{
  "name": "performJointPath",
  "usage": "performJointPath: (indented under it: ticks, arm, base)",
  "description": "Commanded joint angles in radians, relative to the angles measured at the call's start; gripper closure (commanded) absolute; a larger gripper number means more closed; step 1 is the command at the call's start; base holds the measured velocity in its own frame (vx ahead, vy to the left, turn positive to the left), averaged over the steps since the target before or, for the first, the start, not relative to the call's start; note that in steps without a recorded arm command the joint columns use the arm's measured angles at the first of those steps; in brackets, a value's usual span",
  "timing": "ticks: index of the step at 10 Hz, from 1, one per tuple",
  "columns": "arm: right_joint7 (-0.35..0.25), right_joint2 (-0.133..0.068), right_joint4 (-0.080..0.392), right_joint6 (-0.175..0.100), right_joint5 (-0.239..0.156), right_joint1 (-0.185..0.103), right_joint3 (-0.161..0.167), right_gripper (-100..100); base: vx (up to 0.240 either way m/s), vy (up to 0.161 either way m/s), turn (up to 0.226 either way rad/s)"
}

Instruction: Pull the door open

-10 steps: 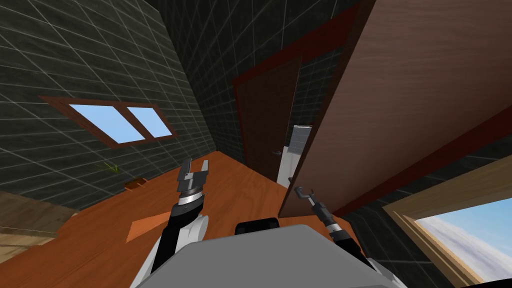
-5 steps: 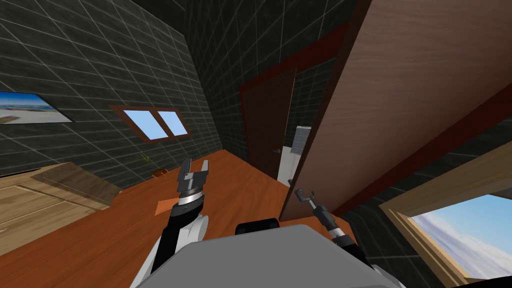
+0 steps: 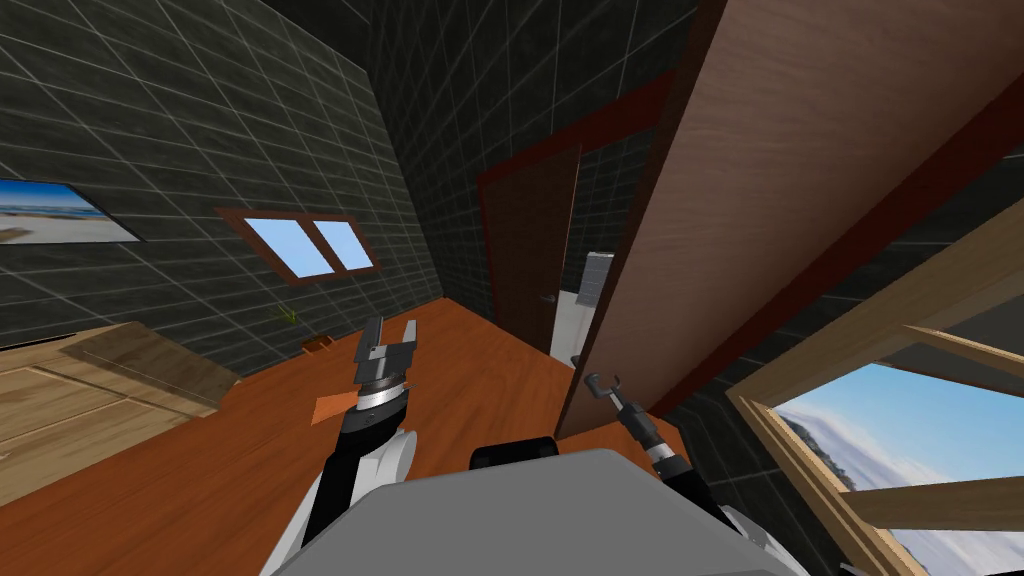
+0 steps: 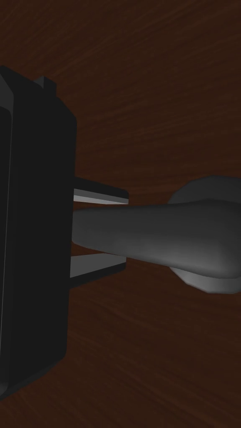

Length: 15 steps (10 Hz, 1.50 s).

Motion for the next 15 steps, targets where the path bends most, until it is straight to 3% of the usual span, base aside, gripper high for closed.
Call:
performJointPath:
  ticks: [1,2,3,6,7,14,15]
  arm:
    - [0.007,0.004,-0.050,0.030,0.016,0.027,0.004,100]
    - [0.007,0.004,-0.064,0.030,0.016,0.027,0.004,100]
    - [0.002,0.012,-0.074,0.044,0.042,0.016,-0.001,100]
    - [0.002,0.012,-0.057,0.044,0.042,0.016,-0.001,100]
    - [0.002,0.012,-0.074,0.044,0.042,0.016,-0.001,100]
    - [-0.016,0.047,-0.117,0.108,0.157,-0.034,-0.023,100]
    - [-0.014,0.034,-0.108,0.095,0.137,-0.023,-0.031,-100]
  base:
    - [-0.111,0.004,-0.007]
    - [-0.066,0.007,-0.011]
    - [-0.077,-0.007,-0.052]
    - [-0.033,-0.001,0.002]
    - [0.001,0.001,-0.020]
    - [-0.106,-0.026,-0.030]
    - [-0.180,-0.048,0.056]
